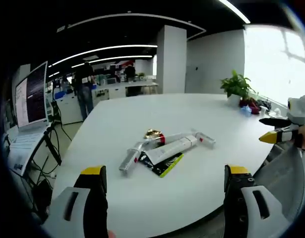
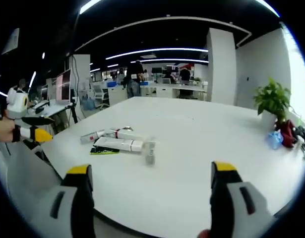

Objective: Arrange the skincare products in the storage area until every visible bottle or jar stands upright without overlapping.

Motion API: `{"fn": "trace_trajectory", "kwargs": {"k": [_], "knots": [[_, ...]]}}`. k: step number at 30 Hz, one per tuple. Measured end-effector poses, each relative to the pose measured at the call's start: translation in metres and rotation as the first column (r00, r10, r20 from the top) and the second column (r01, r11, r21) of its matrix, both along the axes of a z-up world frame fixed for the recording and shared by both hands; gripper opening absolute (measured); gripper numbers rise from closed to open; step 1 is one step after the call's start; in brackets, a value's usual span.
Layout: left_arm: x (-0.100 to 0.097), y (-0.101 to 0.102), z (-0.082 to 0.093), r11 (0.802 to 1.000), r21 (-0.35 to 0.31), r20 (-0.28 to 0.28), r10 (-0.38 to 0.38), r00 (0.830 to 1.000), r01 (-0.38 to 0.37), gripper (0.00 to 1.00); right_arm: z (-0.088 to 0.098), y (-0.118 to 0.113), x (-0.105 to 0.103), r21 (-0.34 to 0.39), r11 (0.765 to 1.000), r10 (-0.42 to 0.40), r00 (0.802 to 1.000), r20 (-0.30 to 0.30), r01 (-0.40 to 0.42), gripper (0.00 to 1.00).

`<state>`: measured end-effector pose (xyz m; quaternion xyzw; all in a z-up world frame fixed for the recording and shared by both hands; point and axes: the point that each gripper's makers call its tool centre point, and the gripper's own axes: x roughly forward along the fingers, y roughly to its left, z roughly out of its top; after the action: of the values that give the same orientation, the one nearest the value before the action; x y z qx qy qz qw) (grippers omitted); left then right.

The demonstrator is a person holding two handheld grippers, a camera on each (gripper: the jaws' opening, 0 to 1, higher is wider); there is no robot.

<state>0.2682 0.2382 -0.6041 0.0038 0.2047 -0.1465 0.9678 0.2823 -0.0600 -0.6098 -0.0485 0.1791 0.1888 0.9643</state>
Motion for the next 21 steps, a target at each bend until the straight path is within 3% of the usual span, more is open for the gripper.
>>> {"fn": "trace_trajectory", "kwargs": {"k": [21], "knots": [[-0.0002,-0.0002,0.0007,1.0,-0.004,0.0,0.001,1.0,-0.001,0.97,-0.0012,-0.001,0.0001,-0.003,1.0,-0.004,1.0,-0.006,0.004,1.0]]}}
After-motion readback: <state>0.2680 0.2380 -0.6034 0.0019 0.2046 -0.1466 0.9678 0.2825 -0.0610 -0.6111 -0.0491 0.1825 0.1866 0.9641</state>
